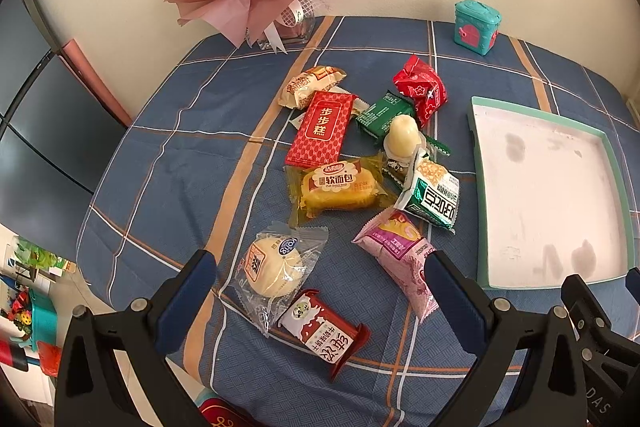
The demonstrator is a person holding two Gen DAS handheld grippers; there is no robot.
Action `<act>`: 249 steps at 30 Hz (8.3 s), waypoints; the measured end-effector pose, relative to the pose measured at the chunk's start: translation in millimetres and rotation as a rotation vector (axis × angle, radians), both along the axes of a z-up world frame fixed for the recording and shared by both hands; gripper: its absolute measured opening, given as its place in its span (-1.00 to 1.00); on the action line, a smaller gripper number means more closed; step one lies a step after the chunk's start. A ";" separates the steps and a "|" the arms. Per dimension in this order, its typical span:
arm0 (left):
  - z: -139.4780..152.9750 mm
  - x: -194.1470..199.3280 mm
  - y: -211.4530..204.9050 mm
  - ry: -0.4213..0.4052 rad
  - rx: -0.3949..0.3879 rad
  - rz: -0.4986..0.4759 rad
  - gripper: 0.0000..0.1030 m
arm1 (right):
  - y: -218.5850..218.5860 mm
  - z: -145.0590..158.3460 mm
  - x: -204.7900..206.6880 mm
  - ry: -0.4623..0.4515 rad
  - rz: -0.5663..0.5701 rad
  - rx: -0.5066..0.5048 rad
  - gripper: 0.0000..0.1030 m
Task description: Organize snacks
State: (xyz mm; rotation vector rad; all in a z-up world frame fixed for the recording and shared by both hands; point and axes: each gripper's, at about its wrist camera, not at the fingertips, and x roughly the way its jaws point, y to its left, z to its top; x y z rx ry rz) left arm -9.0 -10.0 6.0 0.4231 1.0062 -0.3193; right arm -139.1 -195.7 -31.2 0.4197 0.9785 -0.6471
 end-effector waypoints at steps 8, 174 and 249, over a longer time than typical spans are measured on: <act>-0.1 -0.2 0.0 0.000 0.000 0.000 1.00 | 0.3 -0.1 0.4 0.001 0.000 0.000 1.00; -72.8 26.9 -237.9 0.161 -0.272 -0.263 -0.09 | -140.8 -54.2 26.4 0.034 -0.301 -0.023 -0.20; -43.5 9.0 -25.7 0.104 -0.238 0.041 1.00 | 14.5 -16.5 -4.3 -0.048 -0.047 0.032 1.00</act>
